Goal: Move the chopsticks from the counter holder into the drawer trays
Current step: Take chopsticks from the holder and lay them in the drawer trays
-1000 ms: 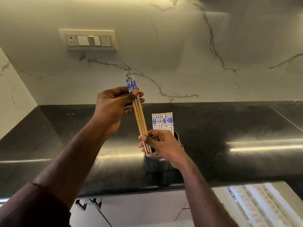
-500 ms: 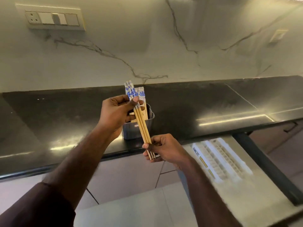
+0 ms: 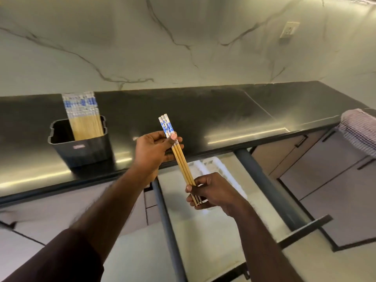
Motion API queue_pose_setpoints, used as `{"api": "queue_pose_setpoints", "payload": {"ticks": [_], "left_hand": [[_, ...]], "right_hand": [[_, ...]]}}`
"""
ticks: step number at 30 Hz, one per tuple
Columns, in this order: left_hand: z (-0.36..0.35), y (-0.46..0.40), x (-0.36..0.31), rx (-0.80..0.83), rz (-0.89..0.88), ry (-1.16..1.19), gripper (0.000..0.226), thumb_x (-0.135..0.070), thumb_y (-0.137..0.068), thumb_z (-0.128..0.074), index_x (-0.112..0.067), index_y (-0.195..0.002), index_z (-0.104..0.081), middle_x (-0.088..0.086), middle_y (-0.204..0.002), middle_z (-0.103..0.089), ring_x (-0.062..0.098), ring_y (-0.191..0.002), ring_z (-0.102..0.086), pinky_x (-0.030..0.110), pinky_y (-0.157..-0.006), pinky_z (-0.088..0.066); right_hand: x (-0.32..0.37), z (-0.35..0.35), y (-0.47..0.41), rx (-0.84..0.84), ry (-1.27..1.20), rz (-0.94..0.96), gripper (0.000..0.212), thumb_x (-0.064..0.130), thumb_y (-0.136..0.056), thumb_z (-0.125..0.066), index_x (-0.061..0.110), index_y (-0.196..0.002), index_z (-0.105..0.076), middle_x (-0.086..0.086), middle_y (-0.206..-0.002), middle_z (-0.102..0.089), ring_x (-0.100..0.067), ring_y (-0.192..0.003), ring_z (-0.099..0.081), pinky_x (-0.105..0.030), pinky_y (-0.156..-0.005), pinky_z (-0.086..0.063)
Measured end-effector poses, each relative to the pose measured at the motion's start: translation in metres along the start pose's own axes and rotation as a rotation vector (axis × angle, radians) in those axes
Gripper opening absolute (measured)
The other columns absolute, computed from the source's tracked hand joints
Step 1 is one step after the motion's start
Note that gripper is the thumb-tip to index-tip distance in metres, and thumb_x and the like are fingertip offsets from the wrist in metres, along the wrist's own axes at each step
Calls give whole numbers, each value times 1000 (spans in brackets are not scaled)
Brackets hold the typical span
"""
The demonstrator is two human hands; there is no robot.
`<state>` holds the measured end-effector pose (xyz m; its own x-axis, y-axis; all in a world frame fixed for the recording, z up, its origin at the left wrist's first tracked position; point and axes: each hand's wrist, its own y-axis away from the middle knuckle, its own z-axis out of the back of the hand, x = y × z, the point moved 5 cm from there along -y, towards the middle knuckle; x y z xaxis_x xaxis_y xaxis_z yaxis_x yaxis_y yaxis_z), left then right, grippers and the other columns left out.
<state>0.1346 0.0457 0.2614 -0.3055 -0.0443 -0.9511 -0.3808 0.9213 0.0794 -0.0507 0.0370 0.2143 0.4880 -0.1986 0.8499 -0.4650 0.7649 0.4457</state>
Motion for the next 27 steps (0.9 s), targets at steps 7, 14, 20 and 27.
{"api": "queue_pose_setpoints", "payload": {"ticks": [7,14,20,27], "left_hand": [[-95,-26,78,-46,106,-46,11,-14,-89,-64,-13,-99,-67,5,-87,-77,19,-81,-75,29,-65,-60],[-125,-59,174,-11,273,-186,7,-10,-87,-67,-13,-93,-69,2,-83,-77,18,-77,-75,27,-62,-60],[-111,-77,256,37,468,-281,18,-10,-85,-71,-3,-101,-69,4,-85,-77,20,-77,-75,31,-64,-61],[-85,-106,296,-81,516,-612,39,-21,-81,-77,-7,-115,-64,0,-87,-70,16,-68,-72,19,-48,-52]], "right_hand": [[-63,103,-8,7,31,-116,12,20,-89,-70,9,-90,-76,-14,-80,-75,-23,-70,-73,-38,-72,-62],[-128,139,-40,-24,51,-292,12,20,-88,-70,12,-84,-77,-12,-76,-75,-19,-65,-71,-37,-73,-62],[-171,134,-68,67,58,-456,9,13,-90,-66,8,-84,-69,-7,-74,-68,-14,-59,-67,-30,-66,-59],[-185,117,-112,132,68,-598,11,13,-94,-59,8,-85,-62,-12,-86,-65,-22,-77,-65,-33,-76,-57]]}}
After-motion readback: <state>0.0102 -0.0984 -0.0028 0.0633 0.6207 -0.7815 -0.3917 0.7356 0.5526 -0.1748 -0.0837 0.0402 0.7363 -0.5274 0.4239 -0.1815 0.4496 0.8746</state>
